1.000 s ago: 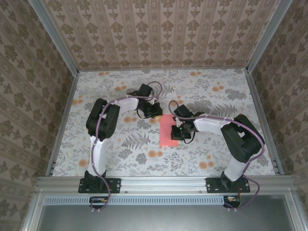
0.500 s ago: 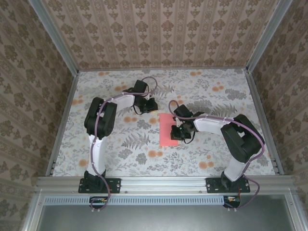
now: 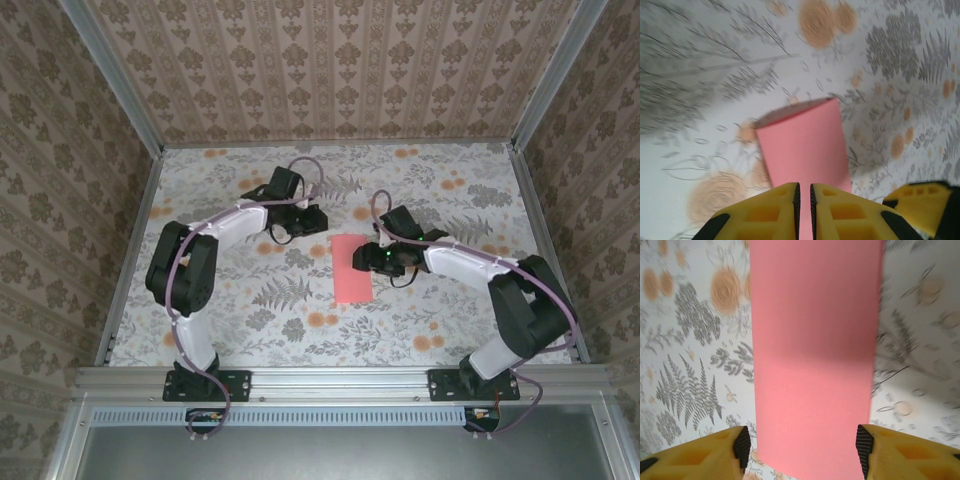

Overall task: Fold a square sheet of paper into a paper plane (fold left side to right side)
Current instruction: First fold the square sheet of paper in half at the center of the table, then fold the triangle a second time at the center of the table.

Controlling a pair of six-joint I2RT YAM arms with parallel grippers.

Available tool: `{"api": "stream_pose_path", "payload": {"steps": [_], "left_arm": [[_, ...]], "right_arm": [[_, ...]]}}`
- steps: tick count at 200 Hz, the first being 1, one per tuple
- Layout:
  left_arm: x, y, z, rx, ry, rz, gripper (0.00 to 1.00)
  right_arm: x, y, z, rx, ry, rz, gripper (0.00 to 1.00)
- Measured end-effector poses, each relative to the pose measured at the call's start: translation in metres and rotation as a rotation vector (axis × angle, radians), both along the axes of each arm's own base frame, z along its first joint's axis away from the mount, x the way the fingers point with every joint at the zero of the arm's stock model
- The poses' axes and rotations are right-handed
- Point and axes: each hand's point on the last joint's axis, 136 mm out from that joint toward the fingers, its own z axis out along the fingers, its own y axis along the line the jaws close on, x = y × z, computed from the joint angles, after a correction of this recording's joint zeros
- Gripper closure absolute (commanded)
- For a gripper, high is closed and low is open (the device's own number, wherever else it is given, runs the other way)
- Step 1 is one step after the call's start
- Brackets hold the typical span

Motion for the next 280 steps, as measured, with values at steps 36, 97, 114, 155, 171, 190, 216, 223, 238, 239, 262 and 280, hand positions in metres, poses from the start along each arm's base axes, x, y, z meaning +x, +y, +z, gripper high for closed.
{"api": "stream_pose_path", "payload": {"steps": [36, 97, 114, 155, 171, 190, 216, 223, 238, 239, 262, 280], "left_arm": [[-0.018, -0.027, -0.025, 0.000, 0.058, -0.066, 0.84], [-0.014, -0.028, -0.055, 0.039, 0.106, -0.060, 0.84], [-0.014, -0.029, -0.056, 0.041, 0.108, -0.061, 0.84], [-0.018, -0.024, -0.064, 0.061, 0.119, -0.055, 0.85], [-0.022, -0.020, -0.070, 0.073, 0.132, -0.053, 0.85], [-0.022, -0.020, -0.071, 0.071, 0.130, -0.053, 0.85], [-0.022, -0.020, -0.071, 0.071, 0.130, -0.053, 0.85], [-0.022, -0.020, -0.071, 0.071, 0.130, -0.053, 0.85], [-0.022, -0.020, -0.071, 0.071, 0.131, -0.053, 0.85], [-0.022, -0.020, -0.071, 0.071, 0.131, -0.053, 0.85], [-0.022, -0.020, -0.071, 0.071, 0.131, -0.053, 0.85], [-0.022, -0.020, -0.071, 0.071, 0.131, -0.053, 0.85]], "right_arm": [[0.004, -0.023, -0.006, 0.015, 0.008, -0.063, 0.35], [-0.010, -0.019, -0.012, 0.074, 0.074, -0.046, 0.41], [-0.013, -0.016, -0.014, 0.090, 0.093, -0.036, 0.44], [-0.021, -0.012, -0.028, 0.105, 0.165, -0.019, 0.45], [-0.023, -0.010, -0.031, 0.110, 0.181, -0.016, 0.46], [-0.024, -0.009, -0.033, 0.117, 0.197, -0.016, 0.46], [-0.026, -0.008, -0.037, 0.120, 0.220, -0.020, 0.46], [-0.027, -0.008, -0.038, 0.124, 0.228, -0.020, 0.47], [-0.028, -0.007, -0.041, 0.130, 0.244, -0.021, 0.48], [-0.028, -0.007, -0.041, 0.130, 0.246, -0.021, 0.48], [-0.030, -0.004, -0.044, 0.143, 0.266, -0.020, 0.51], [-0.030, -0.002, -0.044, 0.157, 0.274, -0.022, 0.52]]}}
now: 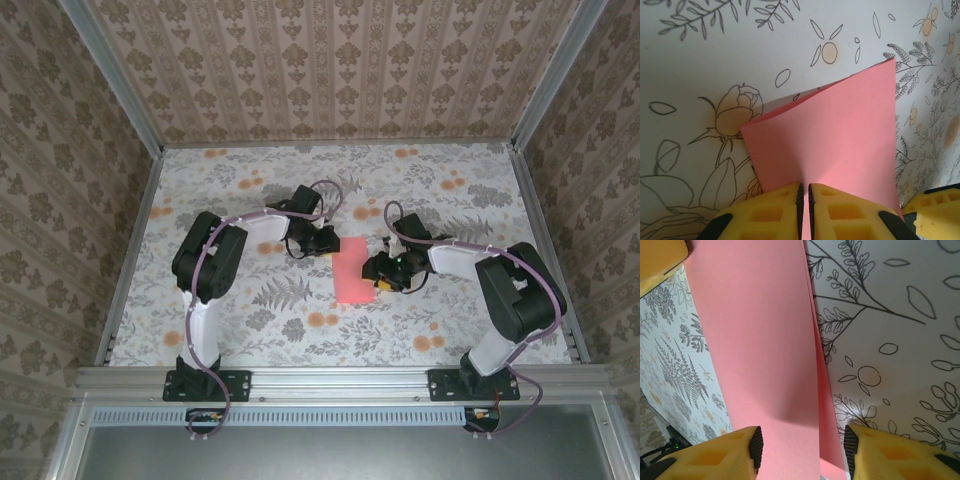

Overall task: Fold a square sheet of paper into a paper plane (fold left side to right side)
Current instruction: Fold the triangle a second time at the center of the table.

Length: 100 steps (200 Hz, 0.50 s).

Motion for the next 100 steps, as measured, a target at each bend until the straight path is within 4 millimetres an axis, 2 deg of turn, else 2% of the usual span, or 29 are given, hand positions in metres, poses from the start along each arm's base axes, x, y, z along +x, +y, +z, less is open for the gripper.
{"api": "stream_pose_path", "payload": {"steps": [37, 100], "left_arm": [[0.000, 0.000, 0.000, 0.000, 0.000, 0.000, 0.85], [0.000, 0.000, 0.000, -0.001, -0.001, 0.000, 0.84]], "right_arm": [[0.003, 0.007, 0.000, 0.041, 0.013, -0.009, 0.54], [0.019, 0.017, 0.006, 0.104, -0.024, -0.040, 0.55]]}}
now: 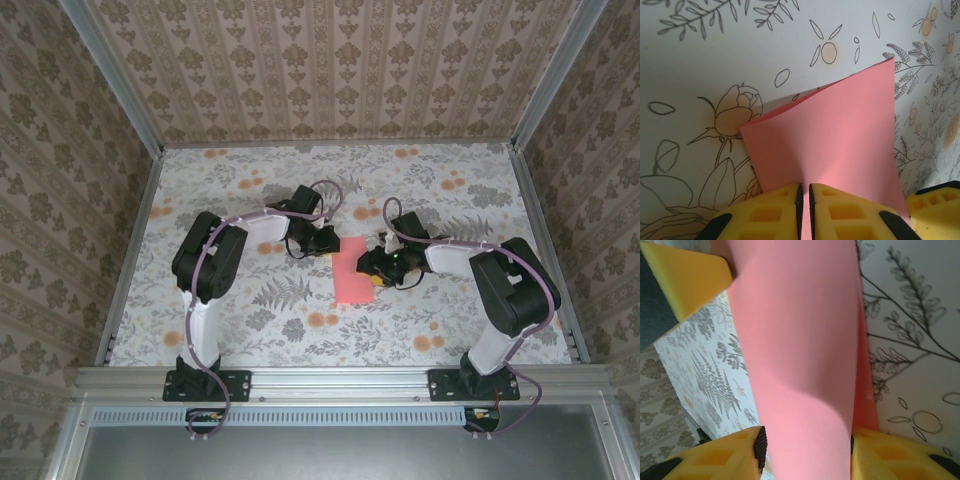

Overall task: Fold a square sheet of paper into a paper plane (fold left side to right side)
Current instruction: Fold the triangle a second time at the center of the table.

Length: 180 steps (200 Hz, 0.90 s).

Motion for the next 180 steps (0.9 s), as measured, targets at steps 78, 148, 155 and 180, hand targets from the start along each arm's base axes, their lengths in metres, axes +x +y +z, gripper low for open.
{"api": "stream_pose_path", "payload": {"steps": [78, 148, 155, 180], "left_arm": [[0.001, -0.005, 0.012, -0.023, -0.047, -0.029, 0.57], [-0.012, 0.009, 0.078, -0.077, -0.278, -0.074, 0.43], [-0.016, 0.010, 0.082, -0.075, -0.302, -0.089, 0.42], [-0.038, 0.005, 0.093, -0.060, -0.378, -0.169, 0.37]], "right_arm": [[0.018, -0.001, -0.002, 0.035, -0.018, -0.049, 0.58], [0.036, 0.001, 0.001, 0.058, -0.023, -0.061, 0.63], [0.039, 0.001, 0.002, 0.060, -0.027, -0.063, 0.64], [0.048, 0.001, 0.007, 0.066, -0.048, -0.064, 0.69]]}}
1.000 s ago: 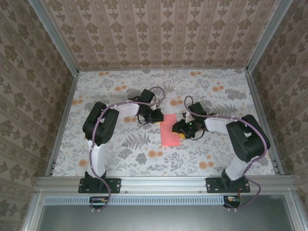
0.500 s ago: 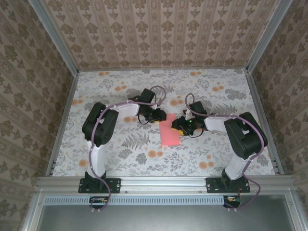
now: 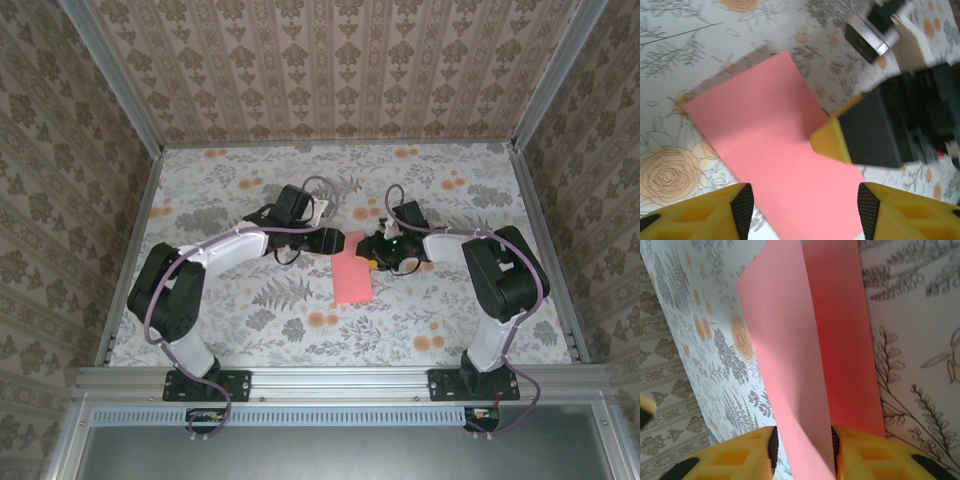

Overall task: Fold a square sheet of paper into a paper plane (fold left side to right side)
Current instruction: Fold the triangle a second time at the center of the table.

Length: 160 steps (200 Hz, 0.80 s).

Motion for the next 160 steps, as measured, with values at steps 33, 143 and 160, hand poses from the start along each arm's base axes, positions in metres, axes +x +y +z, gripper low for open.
{"api": "stream_pose_path", "payload": {"steps": [33, 143, 160], "left_arm": [[-0.037, -0.016, 0.005, 0.071, -0.086, -0.124, 0.32], [-0.083, -0.063, -0.017, 0.330, -0.237, -0.331, 0.12], [-0.088, -0.067, -0.026, 0.376, -0.243, -0.344, 0.09]], "right_arm": [[0.010, 0.000, 0.007, 0.003, -0.023, -0.001, 0.82], [0.020, 0.003, 0.013, -0.002, -0.011, 0.004, 0.99], [0.020, 0.003, 0.013, -0.002, -0.009, 0.004, 0.99]]}}
